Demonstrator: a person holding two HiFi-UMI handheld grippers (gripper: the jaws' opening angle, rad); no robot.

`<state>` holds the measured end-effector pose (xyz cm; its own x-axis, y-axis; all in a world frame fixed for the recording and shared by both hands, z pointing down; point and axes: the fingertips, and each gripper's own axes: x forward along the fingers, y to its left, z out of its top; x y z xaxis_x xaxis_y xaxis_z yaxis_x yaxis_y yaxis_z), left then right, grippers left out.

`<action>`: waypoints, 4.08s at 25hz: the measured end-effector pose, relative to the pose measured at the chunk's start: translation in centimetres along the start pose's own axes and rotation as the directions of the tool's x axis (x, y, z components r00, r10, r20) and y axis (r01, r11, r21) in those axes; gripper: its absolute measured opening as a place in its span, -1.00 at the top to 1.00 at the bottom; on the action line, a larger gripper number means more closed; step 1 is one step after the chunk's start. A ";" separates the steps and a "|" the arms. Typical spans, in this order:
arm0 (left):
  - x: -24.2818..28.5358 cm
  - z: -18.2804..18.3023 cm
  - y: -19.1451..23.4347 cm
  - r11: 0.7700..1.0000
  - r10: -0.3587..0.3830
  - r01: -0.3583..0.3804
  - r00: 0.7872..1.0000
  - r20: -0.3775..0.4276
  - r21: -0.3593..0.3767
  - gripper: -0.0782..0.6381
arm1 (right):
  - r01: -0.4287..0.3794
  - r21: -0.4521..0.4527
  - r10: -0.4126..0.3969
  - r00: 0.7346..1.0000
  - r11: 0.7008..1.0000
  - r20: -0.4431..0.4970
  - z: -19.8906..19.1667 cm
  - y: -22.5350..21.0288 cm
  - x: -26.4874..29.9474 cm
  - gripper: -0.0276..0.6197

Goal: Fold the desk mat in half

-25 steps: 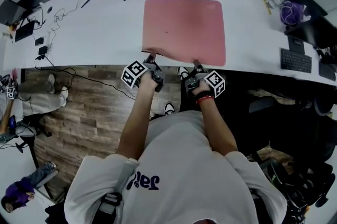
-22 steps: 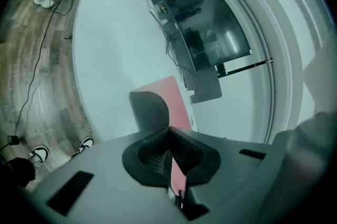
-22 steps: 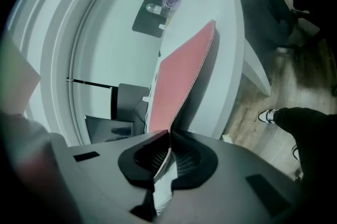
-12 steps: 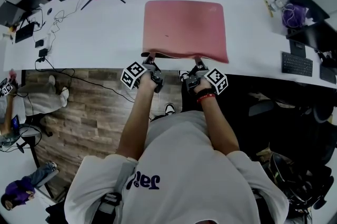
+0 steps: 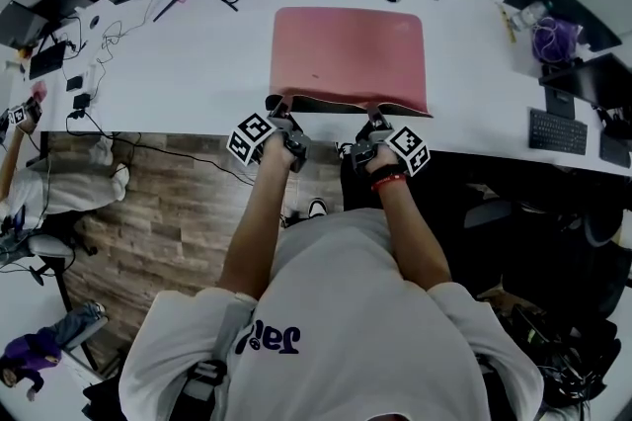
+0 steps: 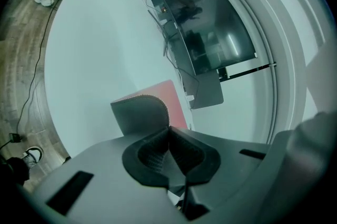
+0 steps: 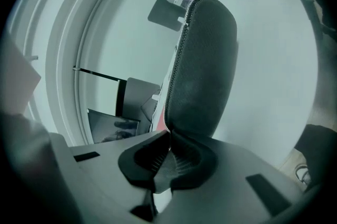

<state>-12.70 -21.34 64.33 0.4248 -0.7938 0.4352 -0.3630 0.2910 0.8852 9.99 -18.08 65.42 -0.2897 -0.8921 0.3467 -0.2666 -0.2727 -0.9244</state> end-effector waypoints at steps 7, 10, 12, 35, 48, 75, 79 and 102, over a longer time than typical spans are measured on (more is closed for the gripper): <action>1.5 0.8 -0.7 1.000 0.002 -0.002 1.000 0.004 -0.005 0.72 | 0.006 0.005 -0.006 1.000 1.000 -0.010 0.8 0.5 1.6 0.82; 2.2 1.0 -0.9 1.000 0.005 -0.005 1.000 0.005 -0.006 0.72 | 0.007 0.010 -0.007 1.000 1.000 -0.016 1.2 0.6 2.3 0.82; 2.7 1.2 -1.1 1.000 0.007 -0.007 1.000 0.006 -0.004 0.72 | 0.008 0.012 -0.008 1.000 1.000 -0.019 1.4 0.6 2.7 0.82; 8.5 4.1 -3.4 1.000 0.016 -0.016 1.000 0.026 0.000 0.72 | 0.008 0.028 -0.007 0.999 1.000 -0.049 4.6 2.2 8.7 0.82; 12.6 6.3 -5.2 1.000 0.004 -0.004 0.999 0.033 -0.007 0.72 | 0.012 0.051 -0.010 0.999 0.999 -0.048 7.1 3.3 12.8 0.82; 23.9 12.1 -9.5 0.999 -0.031 0.031 0.998 0.049 0.013 0.71 | 0.005 0.101 -0.001 0.999 0.995 -0.037 13.5 5.9 24.3 0.81; 25.8 12.7 -9.5 1.000 -0.029 0.029 0.998 0.055 0.008 0.71 | 0.011 0.112 -0.006 0.999 0.994 -0.039 14.3 6.0 26.1 0.80; 31.4 13.8 -7.8 1.000 0.022 -0.023 0.998 0.061 0.017 0.70 | 0.108 0.122 -0.104 0.994 0.987 -0.039 16.1 4.6 31.0 0.68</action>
<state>-7.97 -55.89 68.83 0.3650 -0.8185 0.4436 -0.3866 0.3002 0.8720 14.54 -52.77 69.38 -0.2957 -0.8444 0.4467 -0.1826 -0.4090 -0.8941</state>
